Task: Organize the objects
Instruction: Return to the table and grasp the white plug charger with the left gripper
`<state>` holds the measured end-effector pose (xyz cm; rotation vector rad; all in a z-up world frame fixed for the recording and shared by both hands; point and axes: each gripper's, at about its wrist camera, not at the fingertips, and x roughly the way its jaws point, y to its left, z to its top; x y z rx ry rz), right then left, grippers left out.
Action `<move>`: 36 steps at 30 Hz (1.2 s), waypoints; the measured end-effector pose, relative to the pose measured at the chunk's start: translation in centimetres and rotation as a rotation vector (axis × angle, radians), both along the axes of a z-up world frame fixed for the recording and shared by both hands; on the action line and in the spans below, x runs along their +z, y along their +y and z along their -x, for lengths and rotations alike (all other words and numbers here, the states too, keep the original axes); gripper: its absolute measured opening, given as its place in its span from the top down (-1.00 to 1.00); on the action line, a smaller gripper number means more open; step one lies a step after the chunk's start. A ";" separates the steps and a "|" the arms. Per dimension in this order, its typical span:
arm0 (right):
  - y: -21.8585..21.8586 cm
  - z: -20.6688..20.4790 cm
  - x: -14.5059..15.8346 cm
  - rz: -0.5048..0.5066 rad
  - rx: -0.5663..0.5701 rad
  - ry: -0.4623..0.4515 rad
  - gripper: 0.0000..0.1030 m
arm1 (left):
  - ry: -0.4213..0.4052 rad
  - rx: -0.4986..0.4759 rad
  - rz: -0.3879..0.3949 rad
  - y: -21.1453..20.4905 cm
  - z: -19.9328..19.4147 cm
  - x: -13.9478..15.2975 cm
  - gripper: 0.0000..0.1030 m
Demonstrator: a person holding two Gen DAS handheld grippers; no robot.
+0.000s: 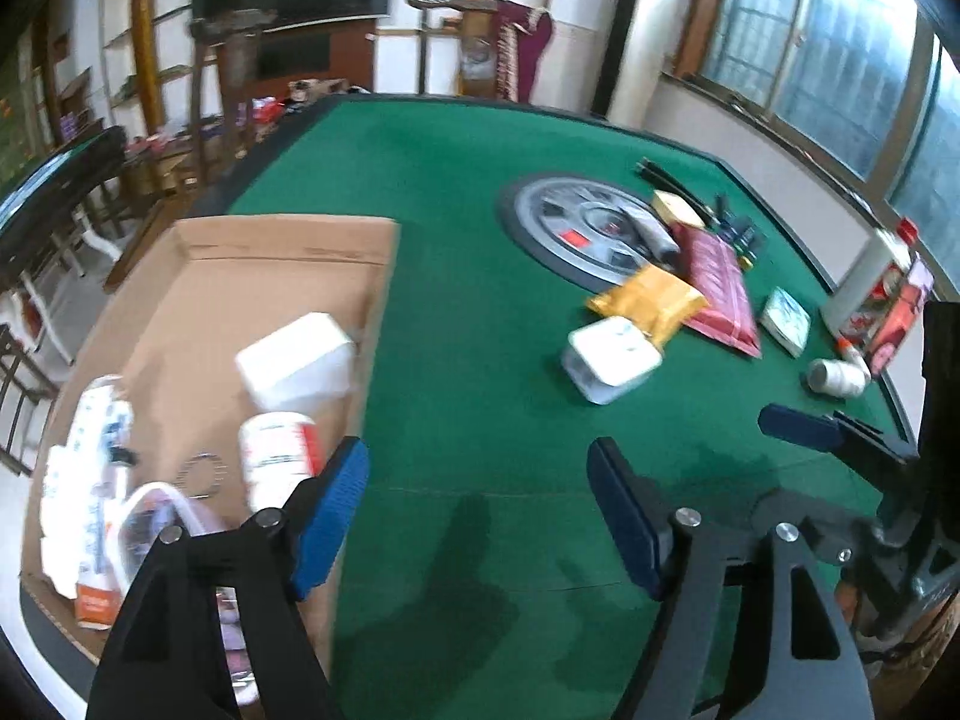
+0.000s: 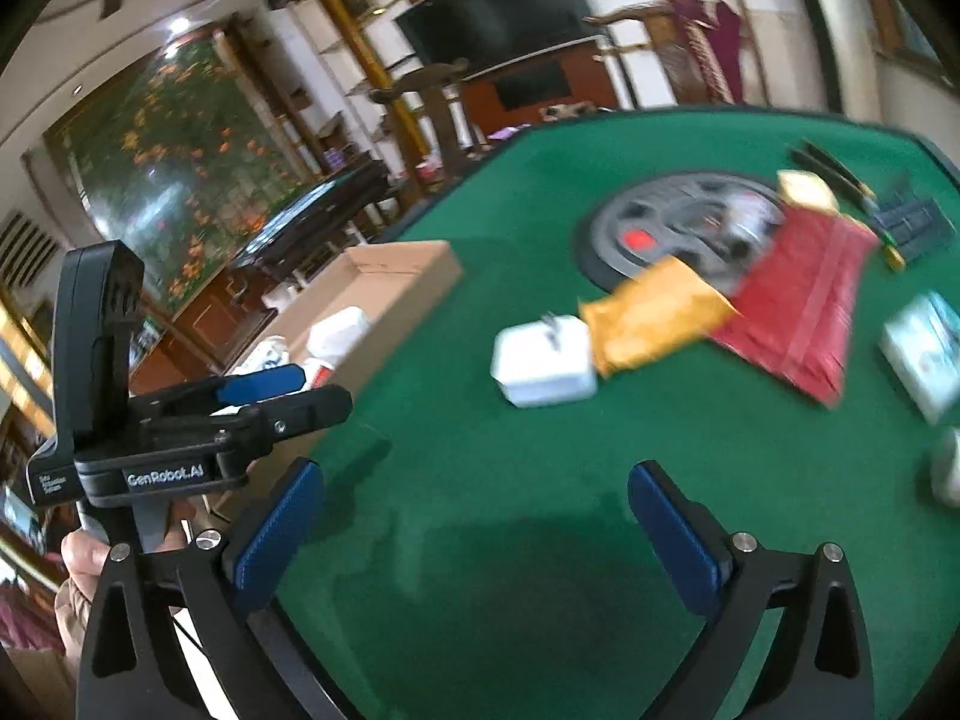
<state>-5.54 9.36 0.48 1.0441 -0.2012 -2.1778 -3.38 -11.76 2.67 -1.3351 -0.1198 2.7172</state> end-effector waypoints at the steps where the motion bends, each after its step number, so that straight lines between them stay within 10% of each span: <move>1: 0.7 -0.2 -0.1 0.006 -0.016 -0.003 -1.00 | -0.007 -0.012 -0.001 0.7 0.2 -0.2 -0.45; 36: 9.6 2.6 0.3 -0.036 -0.165 0.009 -1.00 | -0.088 -0.005 0.055 8.6 4.1 -1.6 -0.45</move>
